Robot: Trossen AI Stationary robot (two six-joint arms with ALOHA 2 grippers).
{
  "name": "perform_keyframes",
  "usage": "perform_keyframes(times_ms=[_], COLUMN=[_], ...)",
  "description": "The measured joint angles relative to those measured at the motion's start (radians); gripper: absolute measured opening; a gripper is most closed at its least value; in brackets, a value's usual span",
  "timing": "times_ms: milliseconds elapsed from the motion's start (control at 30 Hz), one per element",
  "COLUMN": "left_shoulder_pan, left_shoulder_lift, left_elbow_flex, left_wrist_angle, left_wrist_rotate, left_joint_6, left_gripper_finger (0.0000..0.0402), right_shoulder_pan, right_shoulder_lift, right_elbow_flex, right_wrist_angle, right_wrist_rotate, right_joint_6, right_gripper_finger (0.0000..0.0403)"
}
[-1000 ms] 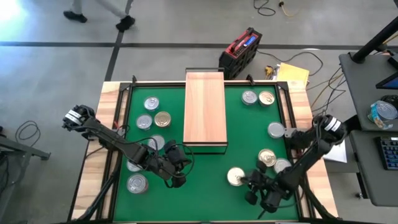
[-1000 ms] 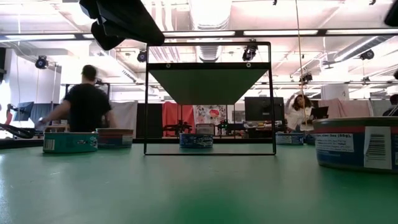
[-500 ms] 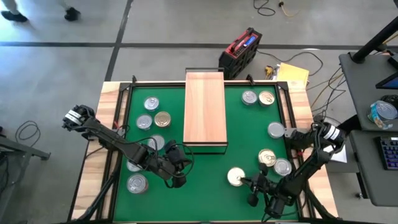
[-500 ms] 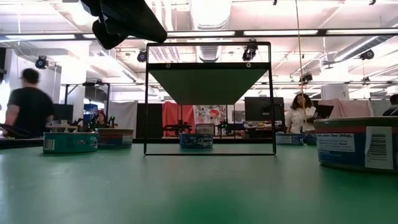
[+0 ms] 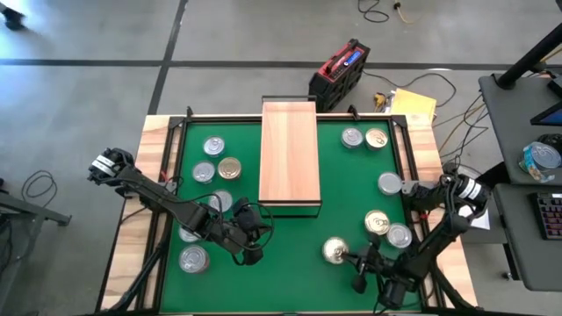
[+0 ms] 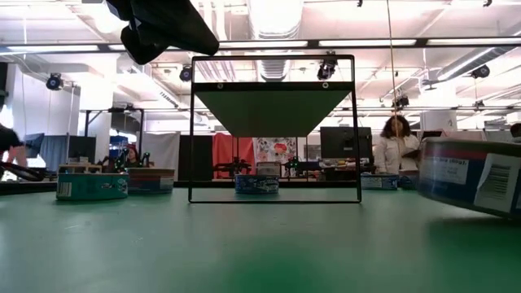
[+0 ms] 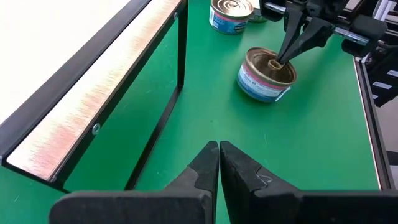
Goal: Stack canned seafood by type on shelf
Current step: Put the bottom center dark blue tuna can on the shelf
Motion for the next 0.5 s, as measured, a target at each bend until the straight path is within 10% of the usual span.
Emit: perform_keyframes(times_ms=[500], left_shoulder_pan=[-0.002], left_shoulder_lift=[0.0], left_elbow_flex=[0.0], left_wrist_angle=[0.007], left_wrist_rotate=[0.0], left_joint_6=[-0.006], left_gripper_finger=[0.0], right_shoulder_pan=[0.025], right_shoulder_lift=[-0.018], right_elbow_flex=[0.02], right_wrist_angle=[-0.029], right_wrist_rotate=[-0.126], right_joint_6=[0.019], right_gripper_finger=[0.0009])
